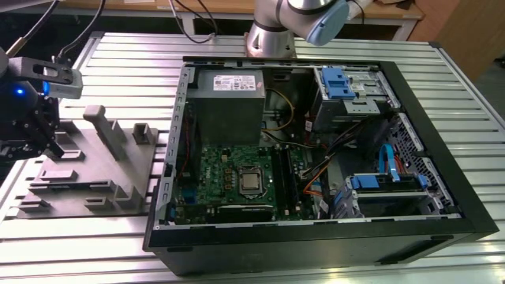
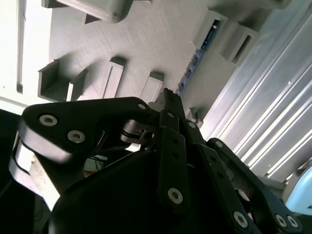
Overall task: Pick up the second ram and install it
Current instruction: 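Pick up the second ram and move it above second insertion slot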
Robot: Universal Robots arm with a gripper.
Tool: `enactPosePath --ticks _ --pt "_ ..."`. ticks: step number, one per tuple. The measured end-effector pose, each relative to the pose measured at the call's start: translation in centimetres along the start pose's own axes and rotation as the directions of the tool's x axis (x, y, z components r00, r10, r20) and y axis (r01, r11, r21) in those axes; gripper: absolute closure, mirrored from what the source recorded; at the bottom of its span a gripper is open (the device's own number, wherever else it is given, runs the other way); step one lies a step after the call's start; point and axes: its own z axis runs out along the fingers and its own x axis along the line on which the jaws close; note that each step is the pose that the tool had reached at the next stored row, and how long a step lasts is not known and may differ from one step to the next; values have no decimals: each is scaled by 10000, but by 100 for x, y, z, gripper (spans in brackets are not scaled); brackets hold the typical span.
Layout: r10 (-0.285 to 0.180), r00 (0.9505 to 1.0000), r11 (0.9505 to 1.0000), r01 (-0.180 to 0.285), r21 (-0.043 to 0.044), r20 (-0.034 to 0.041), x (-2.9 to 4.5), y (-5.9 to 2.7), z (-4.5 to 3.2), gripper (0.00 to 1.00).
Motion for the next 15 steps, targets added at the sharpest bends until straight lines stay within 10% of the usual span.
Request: enactPosePath --ticks 5,15 --pt "-814 9967 9967 814 11 -26 1 3 19 90" --pt "-842 9964 9964 842 123 -18 4 26 23 90"
